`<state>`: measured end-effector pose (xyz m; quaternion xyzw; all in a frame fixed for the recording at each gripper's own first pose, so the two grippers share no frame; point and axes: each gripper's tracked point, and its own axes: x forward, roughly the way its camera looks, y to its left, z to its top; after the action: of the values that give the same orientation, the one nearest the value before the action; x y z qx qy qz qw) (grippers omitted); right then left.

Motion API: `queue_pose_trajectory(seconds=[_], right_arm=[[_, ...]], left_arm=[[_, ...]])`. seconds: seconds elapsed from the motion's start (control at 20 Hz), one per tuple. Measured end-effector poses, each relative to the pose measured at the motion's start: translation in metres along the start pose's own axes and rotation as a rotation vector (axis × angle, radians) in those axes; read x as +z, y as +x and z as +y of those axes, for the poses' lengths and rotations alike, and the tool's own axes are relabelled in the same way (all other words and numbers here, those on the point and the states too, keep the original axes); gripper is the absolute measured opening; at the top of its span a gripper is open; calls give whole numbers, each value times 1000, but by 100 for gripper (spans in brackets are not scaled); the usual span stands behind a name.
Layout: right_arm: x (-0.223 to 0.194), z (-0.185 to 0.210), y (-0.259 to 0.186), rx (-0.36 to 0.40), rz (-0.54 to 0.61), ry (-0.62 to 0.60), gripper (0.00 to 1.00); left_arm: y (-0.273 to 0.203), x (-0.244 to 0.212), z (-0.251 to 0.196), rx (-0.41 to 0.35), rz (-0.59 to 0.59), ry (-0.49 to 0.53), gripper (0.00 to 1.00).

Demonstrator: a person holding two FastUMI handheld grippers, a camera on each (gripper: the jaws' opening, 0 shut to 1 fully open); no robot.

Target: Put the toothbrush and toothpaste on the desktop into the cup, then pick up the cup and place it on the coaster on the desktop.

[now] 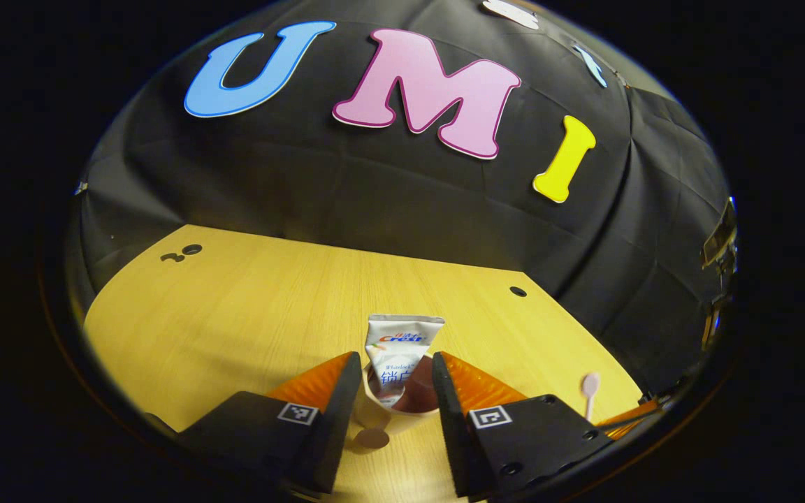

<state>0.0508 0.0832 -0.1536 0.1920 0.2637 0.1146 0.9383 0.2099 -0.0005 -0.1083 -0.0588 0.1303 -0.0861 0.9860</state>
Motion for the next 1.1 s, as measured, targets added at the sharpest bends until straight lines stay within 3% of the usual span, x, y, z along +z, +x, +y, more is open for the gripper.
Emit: queue_pose_trajectory(seconds=[0.05, 0.1, 0.2, 0.65, 0.85, 1.1], right_arm=[[13, 5, -4, 14, -40, -5, 8], [28, 9, -5, 27, -79, -7, 8], [54, 15, -5, 54, -158, -8, 8], [139, 35, 64, 139, -328, 57, 7], [152, 26, 99, 133, -364, 79, 7], [140, 17, 141, 128, -350, 37, 7]], left_arm=[[-8, 3, 1, 5, -2, 0, 58], [-15, 4, 2, 9, -6, -4, 68], [-35, 3, 1, 14, -4, -9, 73], [-113, -27, -3, 44, 73, -24, 83], [-127, -39, -7, 62, 104, -58, 83], [-137, -53, -12, 64, 130, -91, 83]])
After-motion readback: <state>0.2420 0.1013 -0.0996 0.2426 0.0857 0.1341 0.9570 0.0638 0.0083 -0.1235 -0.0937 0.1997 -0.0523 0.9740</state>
